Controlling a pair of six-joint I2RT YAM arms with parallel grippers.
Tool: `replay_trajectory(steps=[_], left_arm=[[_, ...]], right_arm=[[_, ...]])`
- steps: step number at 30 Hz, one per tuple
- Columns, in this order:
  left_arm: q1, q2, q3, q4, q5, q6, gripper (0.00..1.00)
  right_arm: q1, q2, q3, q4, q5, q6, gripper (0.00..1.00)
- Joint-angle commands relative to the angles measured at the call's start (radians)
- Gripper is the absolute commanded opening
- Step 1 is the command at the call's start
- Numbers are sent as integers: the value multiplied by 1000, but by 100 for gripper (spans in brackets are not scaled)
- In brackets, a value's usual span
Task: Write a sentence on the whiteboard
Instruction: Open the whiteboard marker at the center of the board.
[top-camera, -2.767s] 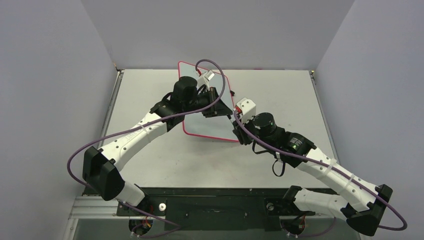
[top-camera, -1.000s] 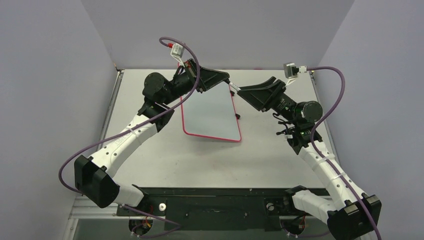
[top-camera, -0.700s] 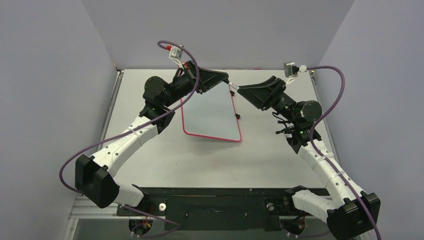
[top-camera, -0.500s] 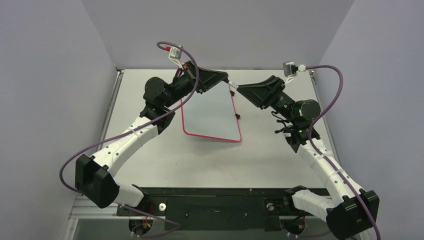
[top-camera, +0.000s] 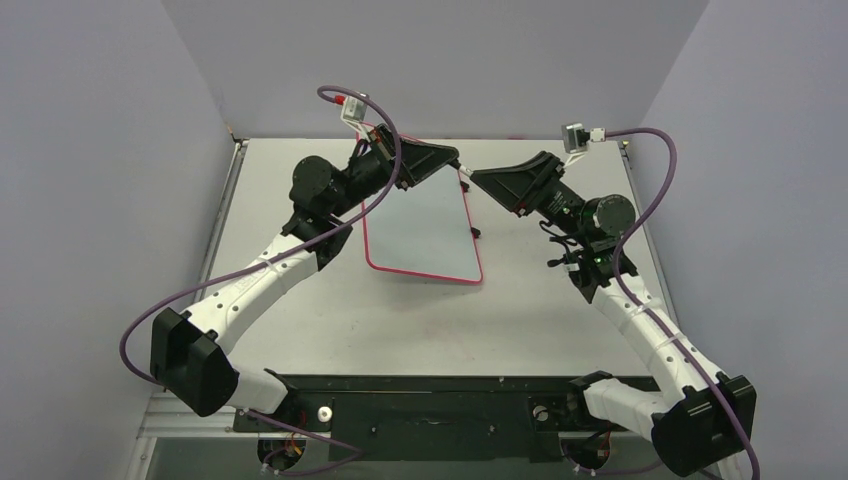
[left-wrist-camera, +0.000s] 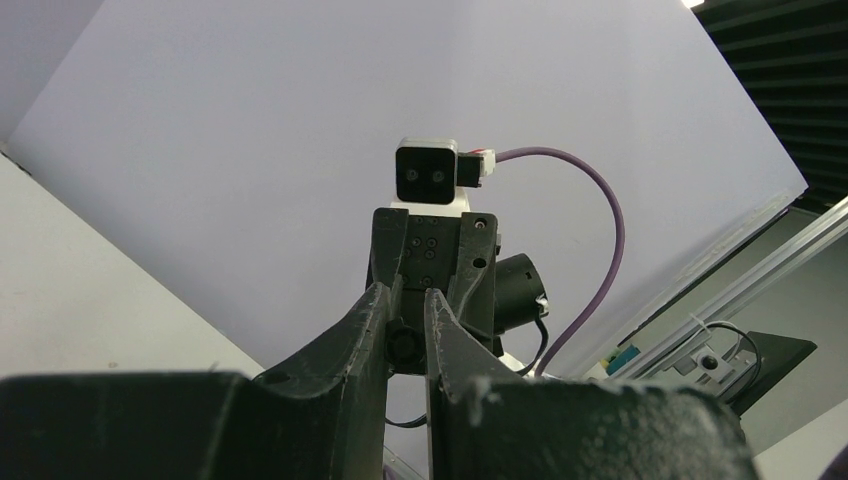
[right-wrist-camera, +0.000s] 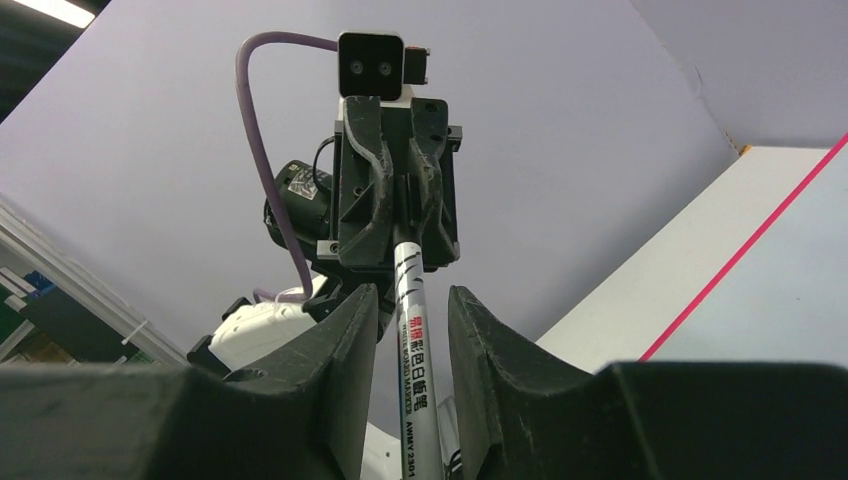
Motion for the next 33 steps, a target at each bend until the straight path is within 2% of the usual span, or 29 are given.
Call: replay_trajectory(steps=[1, 8, 19, 25, 33], left_arm=[[-5, -13, 3, 54, -10, 17, 0], [-6, -11, -3, 55, -14, 19, 0], [-5, -11, -10, 51, -19, 27, 0], [-3, -19, -16, 36, -28, 43, 0], [-3, -26, -23, 33, -35, 47, 0]], right_arm=[[12, 6, 44, 15, 17, -34, 28], [18, 13, 43, 18, 20, -36, 25], [19, 14, 38, 35, 23, -30, 10], [20, 13, 41, 41, 21, -23, 19], [19, 19, 42, 60, 22, -7, 20]])
